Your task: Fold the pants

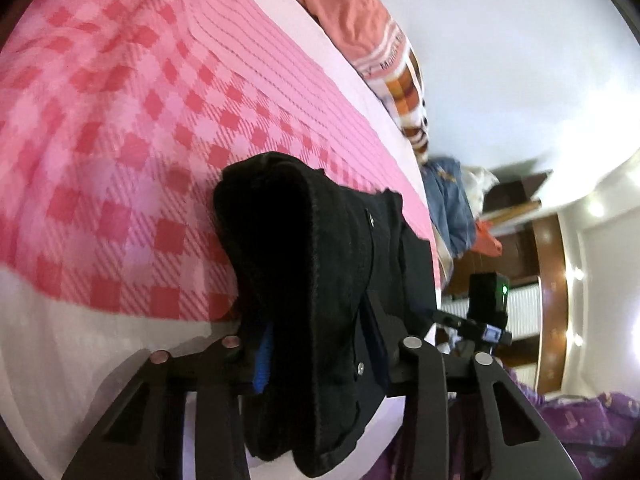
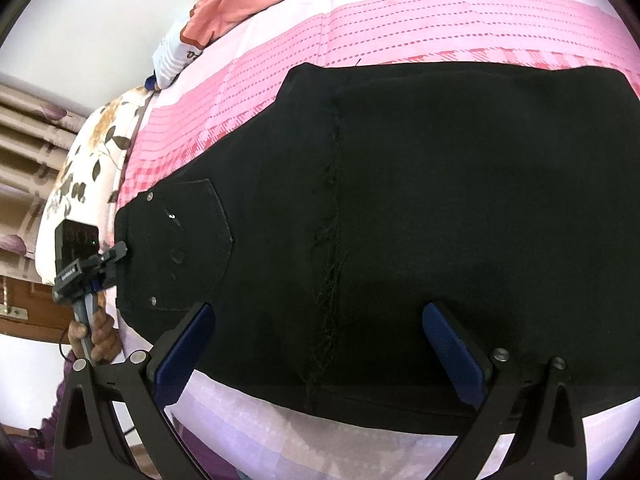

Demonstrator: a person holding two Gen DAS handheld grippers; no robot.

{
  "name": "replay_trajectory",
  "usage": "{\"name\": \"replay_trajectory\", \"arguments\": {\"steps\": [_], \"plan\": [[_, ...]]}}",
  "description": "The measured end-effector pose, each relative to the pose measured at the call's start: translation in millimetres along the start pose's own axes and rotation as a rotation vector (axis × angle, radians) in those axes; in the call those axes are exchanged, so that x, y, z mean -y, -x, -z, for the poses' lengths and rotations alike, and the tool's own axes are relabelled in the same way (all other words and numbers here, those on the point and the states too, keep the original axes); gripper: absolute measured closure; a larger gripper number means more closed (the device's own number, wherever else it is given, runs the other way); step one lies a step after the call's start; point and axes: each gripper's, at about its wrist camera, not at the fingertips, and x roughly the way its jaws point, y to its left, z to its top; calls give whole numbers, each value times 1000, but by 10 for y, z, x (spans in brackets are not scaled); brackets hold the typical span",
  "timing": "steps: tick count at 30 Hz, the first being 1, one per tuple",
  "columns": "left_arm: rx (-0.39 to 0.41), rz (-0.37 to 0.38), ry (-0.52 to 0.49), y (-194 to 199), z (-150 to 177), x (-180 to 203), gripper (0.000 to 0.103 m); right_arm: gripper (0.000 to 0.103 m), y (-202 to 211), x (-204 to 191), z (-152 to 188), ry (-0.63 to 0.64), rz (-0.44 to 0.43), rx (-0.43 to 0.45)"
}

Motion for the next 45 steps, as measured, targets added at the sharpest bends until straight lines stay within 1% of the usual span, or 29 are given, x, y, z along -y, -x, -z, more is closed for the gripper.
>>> {"name": "replay_trajectory", "arguments": {"steps": [2, 4, 6, 10, 12, 15, 19, 22, 24, 26, 27, 29, 32, 34, 36, 37, 38, 39, 40, 42, 45], "plan": [[32, -12, 24, 26, 41, 7, 72, 0, 21, 45, -8, -25, -30, 7], [61, -15, 43, 61, 82, 17, 73, 0, 47, 87, -17, -53, -60, 19], [86, -14, 48, 75, 128, 72, 74, 5, 89, 149, -16, -79, -85, 39], [137, -2, 50, 88, 200, 288, 76, 6, 218, 183, -21, -85, -127, 97], [150, -1, 43, 86, 221, 413, 77, 6, 288, 161, -27, -70, -157, 124], [164, 35, 46, 76, 258, 633, 77, 6, 380, 126, -27, -43, -195, 151], [165, 45, 31, -17, 243, 995, 77, 5, 448, 169, -12, -46, -252, 161], [159, 20, 24, -129, 214, 1152, 77, 5, 473, 176, 32, -47, -311, 160], [157, 7, 28, -181, 216, 1189, 77, 5, 488, 118, 51, -8, -340, 144], [151, -5, 32, -227, 220, 1218, 77, 5, 529, 48, 94, 48, -328, 143], [149, -28, 30, -219, 229, 1211, 77, 5, 555, 3, 114, 86, -313, 147], [130, -102, -3, -239, 227, 1240, 77, 5, 579, -11, 137, 110, -315, 150], [100, -155, -14, -248, 213, 1160, 77, 5, 579, 72, 140, 80, -342, 149], [86, -179, 5, -212, 223, 1008, 77, 5, 569, 133, 148, 53, -357, 144], [79, -171, 23, -177, 233, 869, 76, 5, 543, 178, 142, 29, -365, 137], [77, -181, 22, -150, 232, 788, 76, 5, 536, 186, 144, 25, -365, 134], [82, -191, 19, -136, 229, 750, 75, 5, 529, 188, 144, 25, -363, 132], [79, -202, 9, -137, 219, 716, 70, 5, 526, 184, 143, 26, -361, 130], [62, -215, -11, -152, 207, 679, 69, 5, 523, 175, 141, 28, -359, 128], [46, -254, -39, -144, 200, 596, 68, 5, 522, 168, 137, 31, -359, 126], [6, -281, -45, -113, 194, 376, 68, 5, 479, 164, 125, 28, -353, 119]]}}
